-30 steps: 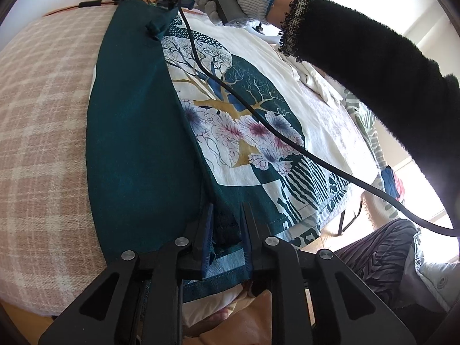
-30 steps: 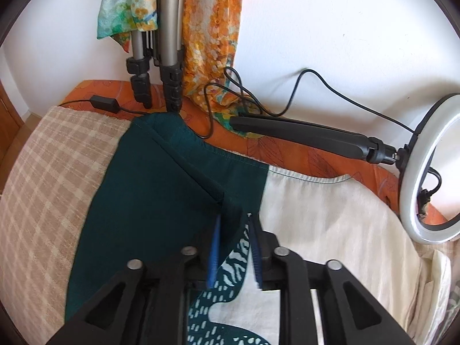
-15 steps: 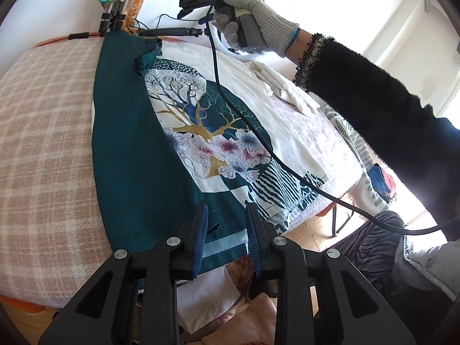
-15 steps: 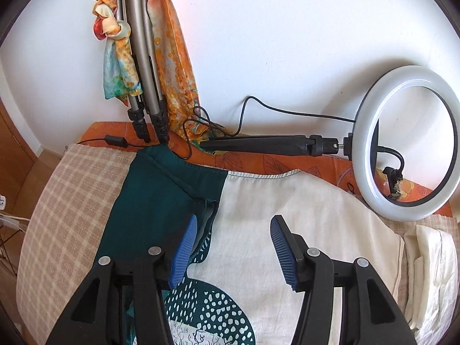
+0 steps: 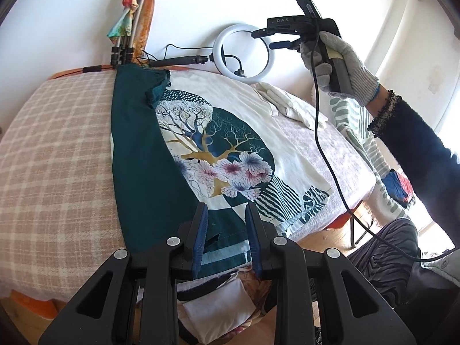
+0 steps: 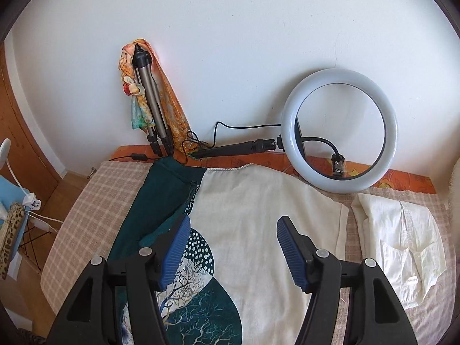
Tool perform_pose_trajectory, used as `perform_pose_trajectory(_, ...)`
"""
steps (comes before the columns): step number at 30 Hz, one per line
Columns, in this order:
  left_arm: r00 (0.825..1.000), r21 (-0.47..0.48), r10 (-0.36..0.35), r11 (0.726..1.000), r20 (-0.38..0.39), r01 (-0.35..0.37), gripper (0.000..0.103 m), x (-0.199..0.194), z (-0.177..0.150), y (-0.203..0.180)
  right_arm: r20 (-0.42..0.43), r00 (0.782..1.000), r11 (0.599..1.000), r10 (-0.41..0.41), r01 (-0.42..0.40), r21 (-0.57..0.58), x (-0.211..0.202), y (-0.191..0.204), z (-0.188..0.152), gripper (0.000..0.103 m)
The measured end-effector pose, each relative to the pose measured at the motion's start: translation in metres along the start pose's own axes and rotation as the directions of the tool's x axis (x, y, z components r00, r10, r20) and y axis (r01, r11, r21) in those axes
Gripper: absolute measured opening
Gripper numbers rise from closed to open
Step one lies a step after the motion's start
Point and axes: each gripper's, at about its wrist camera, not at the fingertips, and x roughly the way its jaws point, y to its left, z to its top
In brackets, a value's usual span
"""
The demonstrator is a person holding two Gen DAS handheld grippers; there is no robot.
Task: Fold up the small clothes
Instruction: 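Move both tools to the cream side edge of the T-shirt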
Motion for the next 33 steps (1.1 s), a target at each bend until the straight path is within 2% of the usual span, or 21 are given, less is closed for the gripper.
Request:
perform_pose_trajectory(5, 1.000, 0.030, 0.017, 0.999, 0.006, -0.018, 0.025, -0.013, -0.017, -0.012, 0.023, 1.000, 1.000, 0.007, -0.007, 0.015, -0.038, -0.031, -0.023, 0.066)
perform_pose_trajectory(9, 0.999, 0.003, 0.049, 0.999, -0.024, -0.049, 0.025, -0.022, -0.036, -0.011, 0.045, 0.999, 1.000, 0.004, -0.005, 0.027, -0.062, -0.053, -0.044, 0.067)
perform_pose_trajectory(13, 0.996, 0.003, 0.079, 0.997, -0.043, -0.079, 0.025, -0.019, -0.047, -0.019, 0.049, 0.999, 0.999, -0.003, 0.001, 0.032, -0.074, -0.073, -0.066, 0.068)
perform_pose_trajectory(17, 0.996, 0.050, 0.080, 0.996, -0.037, -0.078, 0.025, -0.006, -0.046, -0.040, 0.038, 0.999, 0.998, 0.006, -0.008, 0.061, -0.078, -0.099, -0.083, 0.070)
perform_pose_trajectory(24, 0.999, 0.161, 0.016, 0.987, -0.043, -0.009, 0.025, 0.041, -0.022, -0.098, 0.032, 0.998, 0.993, 0.053, -0.056, 0.099, -0.089, -0.144, -0.096, 0.073)
perform_pose_trajectory(30, 0.993, 0.232, -0.063, 0.969, -0.097, 0.084, 0.025, 0.096, -0.001, -0.154, 0.045, 0.995, 0.987, 0.094, -0.099, 0.127, -0.088, -0.169, -0.089, 0.074)
perform_pose_trajectory(31, 0.992, 0.251, -0.071, 0.963, -0.106, 0.096, 0.026, 0.105, 0.001, -0.164, 0.043, 0.994, 0.985, 0.105, -0.109, 0.132, -0.085, -0.173, -0.088, 0.074)
perform_pose_trajectory(33, 0.990, 0.286, -0.070, 0.953, -0.120, 0.102, 0.048, 0.121, 0.002, -0.183, 0.038, 0.993, 0.984, 0.112, -0.116, 0.137, -0.078, -0.178, -0.086, 0.074)
